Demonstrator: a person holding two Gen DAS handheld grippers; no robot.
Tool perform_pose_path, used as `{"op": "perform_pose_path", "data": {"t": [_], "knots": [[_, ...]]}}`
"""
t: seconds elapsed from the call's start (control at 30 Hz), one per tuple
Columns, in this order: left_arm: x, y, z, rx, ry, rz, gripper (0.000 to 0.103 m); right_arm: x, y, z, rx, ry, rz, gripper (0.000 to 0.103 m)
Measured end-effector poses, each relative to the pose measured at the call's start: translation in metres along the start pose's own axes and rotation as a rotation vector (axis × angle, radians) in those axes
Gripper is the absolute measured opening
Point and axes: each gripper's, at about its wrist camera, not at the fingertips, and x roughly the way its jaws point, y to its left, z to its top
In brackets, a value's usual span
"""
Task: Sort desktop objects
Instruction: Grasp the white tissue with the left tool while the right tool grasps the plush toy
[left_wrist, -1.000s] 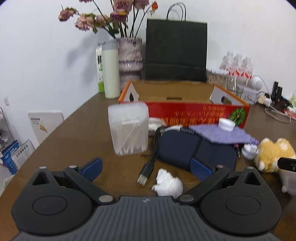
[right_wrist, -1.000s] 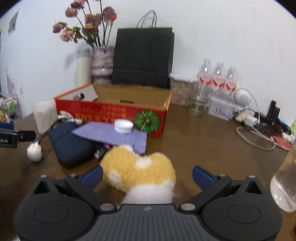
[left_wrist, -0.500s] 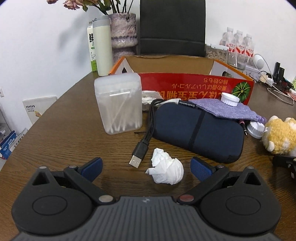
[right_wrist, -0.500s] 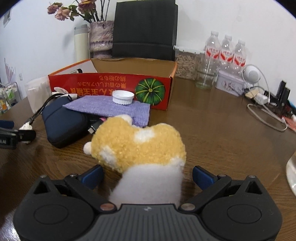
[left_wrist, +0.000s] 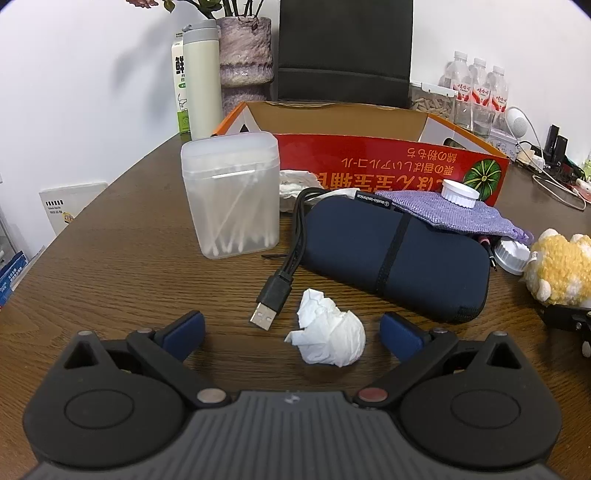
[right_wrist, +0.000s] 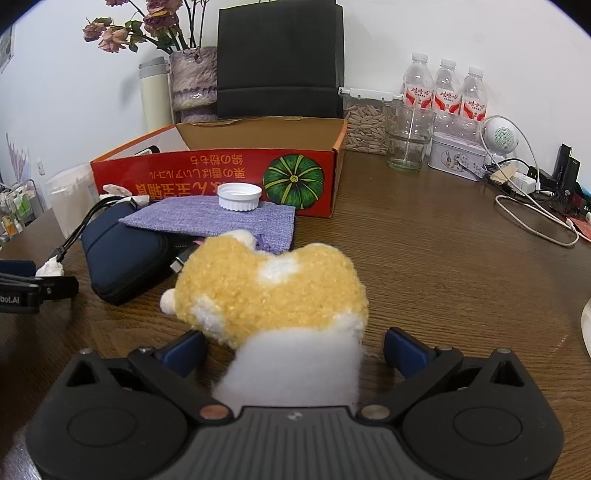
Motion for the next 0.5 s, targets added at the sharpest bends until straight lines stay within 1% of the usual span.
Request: {"op": "perform_pose_path", "data": {"t": [0.1, 0.17, 0.33, 0.37, 0.43, 0.47, 0.5], "knots": [[-0.001, -0.001, -0.001, 0.006, 0.0, -0.008, 0.103, 0.0, 0.001, 0.0, -0.009, 0.0, 0.009, 0.103], [-0.004, -0.002, -0.003, 0.008, -0.002, -0.012, 0.101, 0.0, 0.003, -0.001, -0.015, 0.0, 0.014, 0.103], [-0.013, -0.002, -0.007, -0.007, -0.029, -0.005, 0.078, -0.002, 0.004, -0.001, -0.02, -0.002, 0.019, 0.103], [-0.014, -0.003, -0.007, -0.005, -0.032, -0.007, 0.075, -0.002, 0.005, -0.001, -0.021, -0.002, 0.019, 0.103], [-0.017, -0.004, -0.009, -0.002, -0.039, -0.012, 0.064, -0.003, 0.005, -0.002, -0.022, -0.007, 0.02, 0.099], [-0.019, -0.006, -0.009, -0.001, -0.043, -0.014, 0.061, -0.003, 0.006, -0.002, -0.02, -0.01, 0.018, 0.097], [-0.02, -0.006, -0.01, 0.0, -0.046, -0.015, 0.056, -0.004, 0.006, -0.002, -0.019, -0.012, 0.017, 0.096]]}}
